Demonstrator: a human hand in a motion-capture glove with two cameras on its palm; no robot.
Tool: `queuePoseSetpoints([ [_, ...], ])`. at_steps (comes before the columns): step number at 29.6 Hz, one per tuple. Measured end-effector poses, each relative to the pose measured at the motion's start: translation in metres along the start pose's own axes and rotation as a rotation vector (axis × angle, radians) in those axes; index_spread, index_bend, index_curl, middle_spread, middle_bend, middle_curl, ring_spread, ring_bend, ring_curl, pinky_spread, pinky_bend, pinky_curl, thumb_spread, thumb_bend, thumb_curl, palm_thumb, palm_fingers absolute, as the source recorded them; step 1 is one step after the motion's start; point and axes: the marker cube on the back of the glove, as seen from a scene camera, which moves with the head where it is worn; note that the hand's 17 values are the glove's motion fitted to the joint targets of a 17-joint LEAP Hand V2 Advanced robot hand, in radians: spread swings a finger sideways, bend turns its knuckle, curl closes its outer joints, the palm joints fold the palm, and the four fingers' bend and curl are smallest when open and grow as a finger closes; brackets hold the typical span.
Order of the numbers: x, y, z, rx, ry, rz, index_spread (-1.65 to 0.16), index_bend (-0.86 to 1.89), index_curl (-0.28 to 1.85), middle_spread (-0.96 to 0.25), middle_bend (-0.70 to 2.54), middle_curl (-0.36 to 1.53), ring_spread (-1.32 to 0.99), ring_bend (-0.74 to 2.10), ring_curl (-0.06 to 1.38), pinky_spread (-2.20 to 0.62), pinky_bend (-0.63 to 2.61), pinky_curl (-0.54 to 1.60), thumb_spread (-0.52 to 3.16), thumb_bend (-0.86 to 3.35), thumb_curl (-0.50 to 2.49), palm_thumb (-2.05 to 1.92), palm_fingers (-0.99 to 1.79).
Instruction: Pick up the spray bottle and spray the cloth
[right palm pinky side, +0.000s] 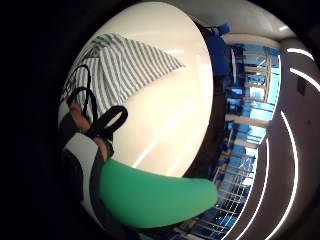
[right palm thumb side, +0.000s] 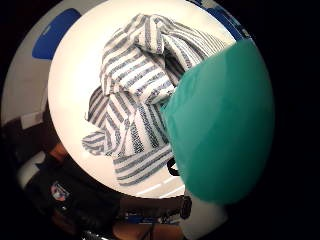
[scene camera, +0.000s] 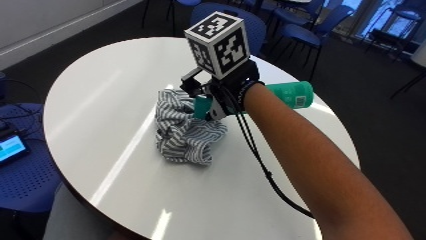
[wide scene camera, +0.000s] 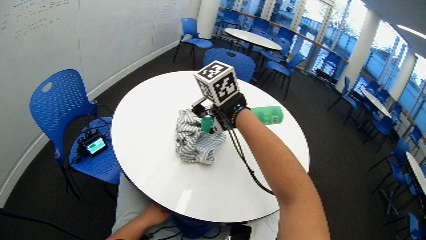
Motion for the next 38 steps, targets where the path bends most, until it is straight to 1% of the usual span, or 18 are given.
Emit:
queuePoseSetpoints([
  [11, 0.003, 0.001, -0.007, 0.02, -0.031, 0.005, -0.32, 0.23, 0.57, -0.22, 0.42, 0.5, -0.19, 0.62, 0.44, -0.23, 0.46, 0.37, 0.44, -0.03, 0.78, 0.89, 1.34],
  [19, 0.006, 0.003, -0.029, 0.095, -0.146, 0.009, -0.32, 0.23, 0.57, -0.22, 0.43, 0.5, -0.19, 0.62, 0.44, -0.23, 0.46, 0.37, 0.44, -0.03, 0.79, 0.89, 1.34],
  [29, 0.002, 0.004, -0.065, 0.233, -0.402, -0.024, -0.32, 0.22, 0.57, -0.22, 0.42, 0.5, -0.19, 0.62, 0.44, -0.24, 0.46, 0.37, 0.44, -0.03, 0.79, 0.89, 1.34],
  [38, 0.006, 0.006, -0.109, 0.474, -0.745, -0.082, -0.32, 0.23, 0.57, -0.22, 0.43, 0.5, -0.19, 0.61, 0.44, -0.23, 0.46, 0.37, 0.44, -0.03, 0.79, 0.89, 1.34],
])
